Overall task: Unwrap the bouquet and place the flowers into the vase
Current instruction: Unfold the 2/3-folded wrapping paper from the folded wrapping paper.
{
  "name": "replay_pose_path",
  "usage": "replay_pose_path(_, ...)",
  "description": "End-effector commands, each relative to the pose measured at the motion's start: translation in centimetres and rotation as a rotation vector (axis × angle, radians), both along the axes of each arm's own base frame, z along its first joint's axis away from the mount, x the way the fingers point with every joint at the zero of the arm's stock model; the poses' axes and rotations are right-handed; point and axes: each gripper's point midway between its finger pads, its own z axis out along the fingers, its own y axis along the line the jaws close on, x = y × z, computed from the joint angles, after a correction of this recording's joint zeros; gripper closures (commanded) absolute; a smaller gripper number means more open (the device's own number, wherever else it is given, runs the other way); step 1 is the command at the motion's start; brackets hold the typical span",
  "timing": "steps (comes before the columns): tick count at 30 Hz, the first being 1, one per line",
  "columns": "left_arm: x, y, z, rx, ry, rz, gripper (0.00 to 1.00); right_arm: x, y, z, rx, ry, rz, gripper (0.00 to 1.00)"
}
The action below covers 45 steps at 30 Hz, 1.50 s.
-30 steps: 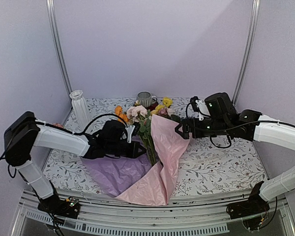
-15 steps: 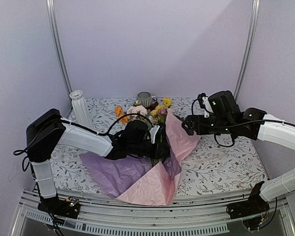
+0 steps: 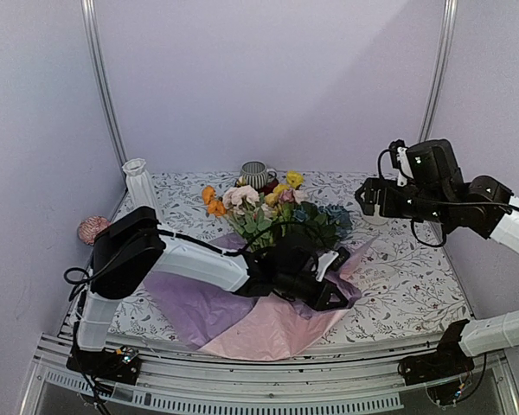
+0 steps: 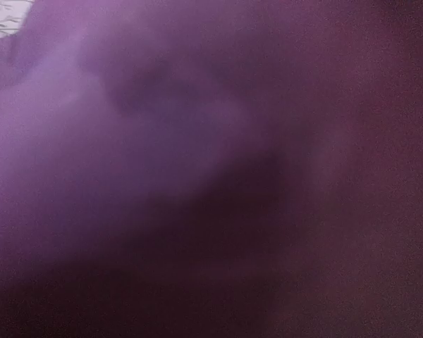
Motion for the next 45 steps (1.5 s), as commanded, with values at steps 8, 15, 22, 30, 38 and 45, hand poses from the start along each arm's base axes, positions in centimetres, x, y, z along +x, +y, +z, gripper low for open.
replay_pose_path(8,-6.9,-0.5,3.9,-0.033,-0.014,-0.219,1.0,-1.3,-2.6,3.6,-0.015,-0.052,-0.039,0.01)
replay_pose_path(15,-7.1,3.1,9.3,-0.051,-0.078,-0.147,1.0,-2.9,-2.9,1.1,0.008,0.012,-0.014,0.01)
replay_pose_path(22,-5.4,7.1,13.2,-0.009,-0.169,-0.009,1.0,-4.3,-0.3,-1.0,0.057,0.076,0.146,0.0)
replay_pose_path(30,2.5,16.4,11.6,0.135,-0.225,0.319,1.0,-3.6,2.1,-3.8,0.102,0.166,0.166,0.01)
replay_pose_path(38,9.0,25.8,6.8,0.323,-0.218,0.586,1.0,-1.5,4.2,-5.6,0.198,0.238,0.081,0.05)
replay_pose_path(45,11.2,30.3,2.8,0.457,-0.206,0.734,1.0,1.0,4.5,-6.8,0.167,0.283,-0.056,0.16)
